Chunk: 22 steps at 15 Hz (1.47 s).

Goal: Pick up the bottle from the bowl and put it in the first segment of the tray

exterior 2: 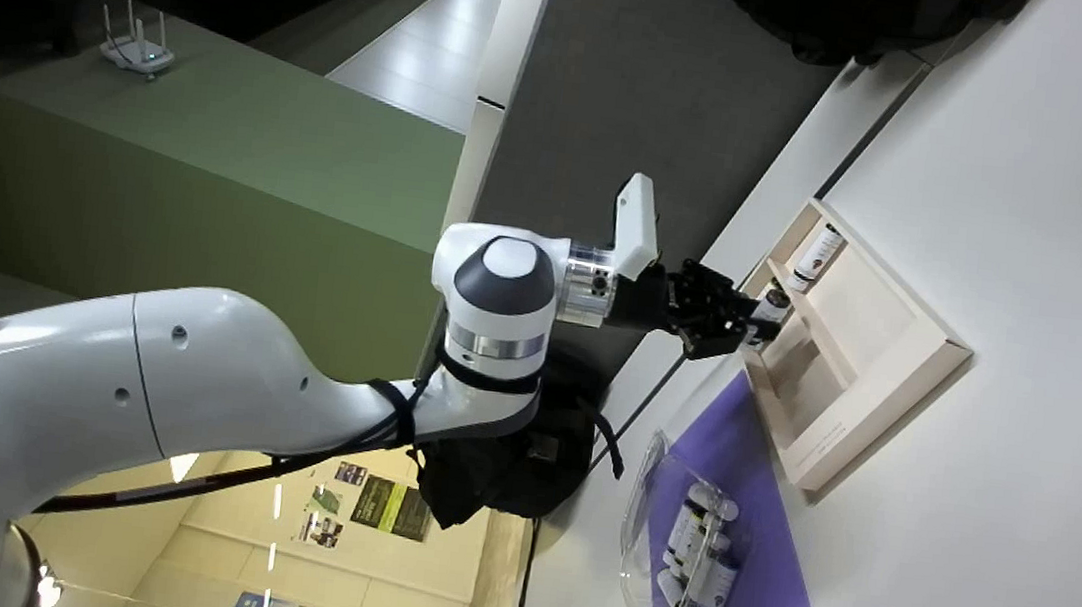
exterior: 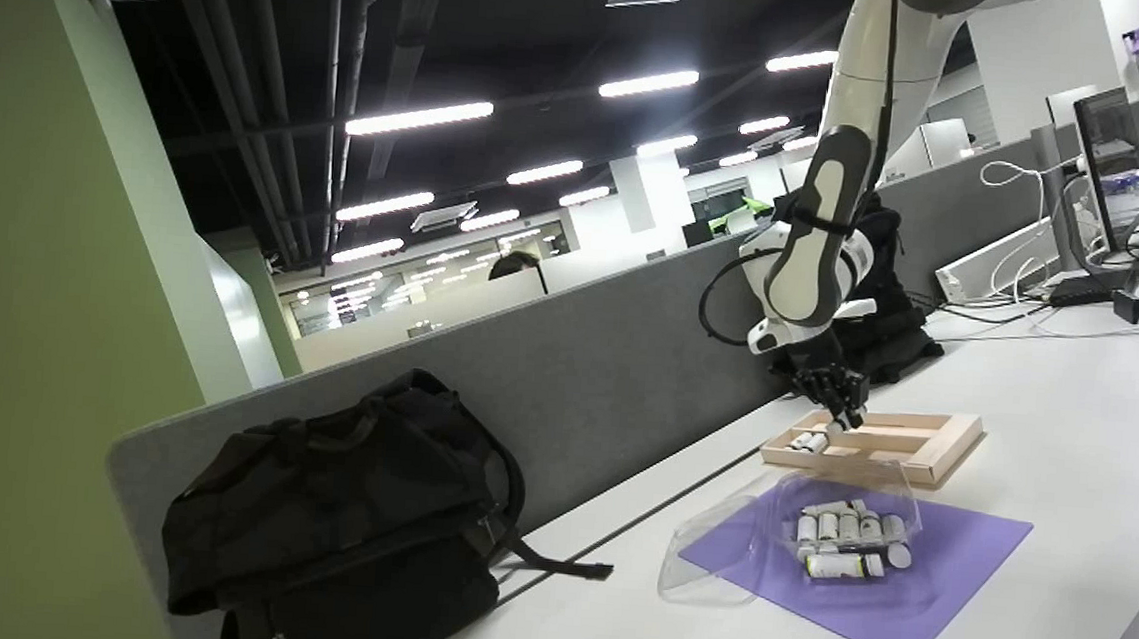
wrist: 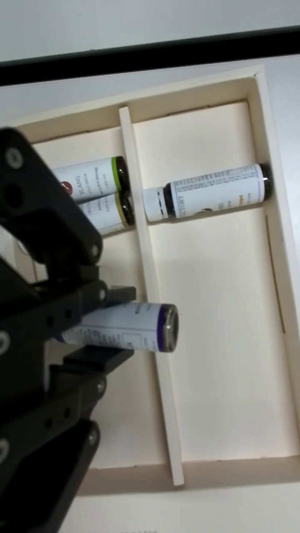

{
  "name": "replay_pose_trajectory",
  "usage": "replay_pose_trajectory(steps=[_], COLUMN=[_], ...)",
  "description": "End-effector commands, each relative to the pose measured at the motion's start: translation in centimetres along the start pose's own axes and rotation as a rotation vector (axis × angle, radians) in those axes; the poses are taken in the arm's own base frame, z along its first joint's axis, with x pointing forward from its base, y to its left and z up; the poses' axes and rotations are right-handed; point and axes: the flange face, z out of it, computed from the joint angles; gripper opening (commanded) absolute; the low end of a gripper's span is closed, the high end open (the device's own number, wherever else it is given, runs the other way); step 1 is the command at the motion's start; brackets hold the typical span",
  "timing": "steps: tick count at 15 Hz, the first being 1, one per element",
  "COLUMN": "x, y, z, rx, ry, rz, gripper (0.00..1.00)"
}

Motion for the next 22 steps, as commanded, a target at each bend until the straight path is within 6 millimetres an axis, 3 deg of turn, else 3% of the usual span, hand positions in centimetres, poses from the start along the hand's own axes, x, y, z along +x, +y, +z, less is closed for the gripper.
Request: replay_pose_trajectory(steps=[1, 16, 17, 19, 22], x=[-0.6, 1.2, 1.3, 1.5, 2.0], y=[0.8, 1.6, 1.7, 1.6, 1.2], z=[0.7, 2.7, 2.8, 2.4, 0.8], rx=[-0.012, -0.008, -0.003, 0.002, -0.014], ry=[0.052, 0.095, 0.093, 0.094, 0.101], rz=[0.052, 0.091, 0.096, 0.096, 0.079], gripper=[0.12, 0.12, 0.62, 0.67, 0.86])
